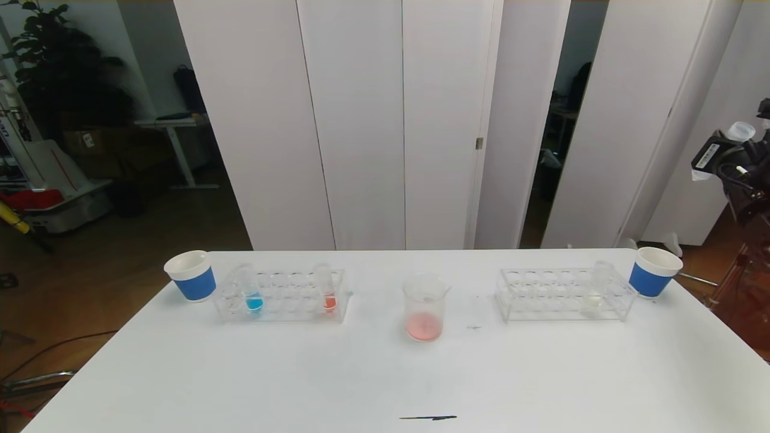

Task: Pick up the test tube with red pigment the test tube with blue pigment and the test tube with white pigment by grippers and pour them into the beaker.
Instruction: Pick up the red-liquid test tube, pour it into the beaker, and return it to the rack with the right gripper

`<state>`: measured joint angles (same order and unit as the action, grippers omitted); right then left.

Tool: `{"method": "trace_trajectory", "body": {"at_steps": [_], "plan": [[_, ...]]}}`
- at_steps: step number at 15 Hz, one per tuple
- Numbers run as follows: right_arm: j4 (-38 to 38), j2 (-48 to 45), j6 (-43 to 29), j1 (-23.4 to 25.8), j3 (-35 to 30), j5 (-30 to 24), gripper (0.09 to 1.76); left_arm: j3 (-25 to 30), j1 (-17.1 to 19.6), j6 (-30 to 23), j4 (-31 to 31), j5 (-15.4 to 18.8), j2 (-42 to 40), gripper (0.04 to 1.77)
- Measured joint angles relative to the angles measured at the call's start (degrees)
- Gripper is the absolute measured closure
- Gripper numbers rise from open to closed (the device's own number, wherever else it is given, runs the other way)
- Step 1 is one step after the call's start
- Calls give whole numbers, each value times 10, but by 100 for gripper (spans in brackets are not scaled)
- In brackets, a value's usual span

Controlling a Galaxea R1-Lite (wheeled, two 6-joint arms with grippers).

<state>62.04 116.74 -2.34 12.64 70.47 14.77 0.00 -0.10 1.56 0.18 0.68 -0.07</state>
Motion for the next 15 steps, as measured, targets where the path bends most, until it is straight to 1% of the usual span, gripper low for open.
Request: {"method": "trace_trajectory", "body": {"at_steps": [3,7,10,15], "plan": [[1,40,-26,7,-11,3,128,0,0,0,0,0,0,7],[56,106,-28,10,-23,5,128,0,0,0,0,0,0,7],[65,148,-28,10,-32,6,128,0,0,0,0,0,0,7],[77,179,-28,12,-65,6,128,0,0,0,0,0,0,7]]}}
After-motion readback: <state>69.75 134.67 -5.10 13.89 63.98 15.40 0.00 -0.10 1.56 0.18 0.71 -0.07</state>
